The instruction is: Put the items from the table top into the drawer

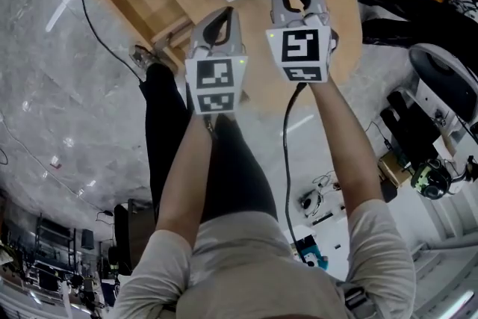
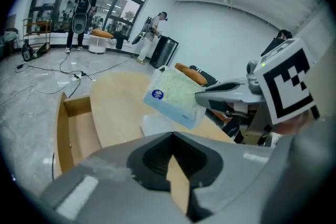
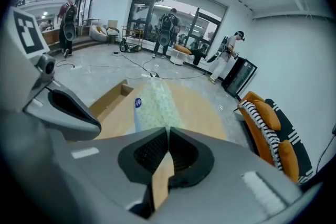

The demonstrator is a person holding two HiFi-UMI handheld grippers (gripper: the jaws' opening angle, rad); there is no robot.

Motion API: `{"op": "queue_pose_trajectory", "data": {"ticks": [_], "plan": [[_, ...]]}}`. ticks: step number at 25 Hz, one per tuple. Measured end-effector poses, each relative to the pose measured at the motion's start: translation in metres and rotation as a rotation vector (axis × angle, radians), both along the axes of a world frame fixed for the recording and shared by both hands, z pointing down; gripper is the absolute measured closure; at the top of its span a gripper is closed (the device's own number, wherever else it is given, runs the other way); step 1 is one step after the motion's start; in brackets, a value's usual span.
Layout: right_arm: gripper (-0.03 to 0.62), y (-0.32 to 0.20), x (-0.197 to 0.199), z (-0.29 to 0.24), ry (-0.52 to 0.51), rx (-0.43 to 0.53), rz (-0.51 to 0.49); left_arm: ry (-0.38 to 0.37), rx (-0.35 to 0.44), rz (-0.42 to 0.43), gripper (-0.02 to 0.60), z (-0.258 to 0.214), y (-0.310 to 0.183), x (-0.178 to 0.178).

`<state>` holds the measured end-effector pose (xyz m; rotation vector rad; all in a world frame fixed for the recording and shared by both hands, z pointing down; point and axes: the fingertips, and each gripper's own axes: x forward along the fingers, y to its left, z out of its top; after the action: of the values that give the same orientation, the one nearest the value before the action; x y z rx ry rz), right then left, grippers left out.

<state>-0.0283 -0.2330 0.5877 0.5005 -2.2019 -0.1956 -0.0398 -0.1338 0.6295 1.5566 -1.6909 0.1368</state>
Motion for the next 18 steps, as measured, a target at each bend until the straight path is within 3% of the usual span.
{"op": "queue_pose_trajectory", "data": {"ticks": [9,18], "plan": [[0.588,0.072,-0.081,0.012,-0.032,-0.053,-0.115,-0.017,-0.019,-0.133,0.561,0.013,0.064,-0.080],[0.587,0.130,-0.148,0.030,-0.049,-0.169,-0.151,-0.030,-0.047,-0.220,0.561,0.020,0.117,-0.145]]}}
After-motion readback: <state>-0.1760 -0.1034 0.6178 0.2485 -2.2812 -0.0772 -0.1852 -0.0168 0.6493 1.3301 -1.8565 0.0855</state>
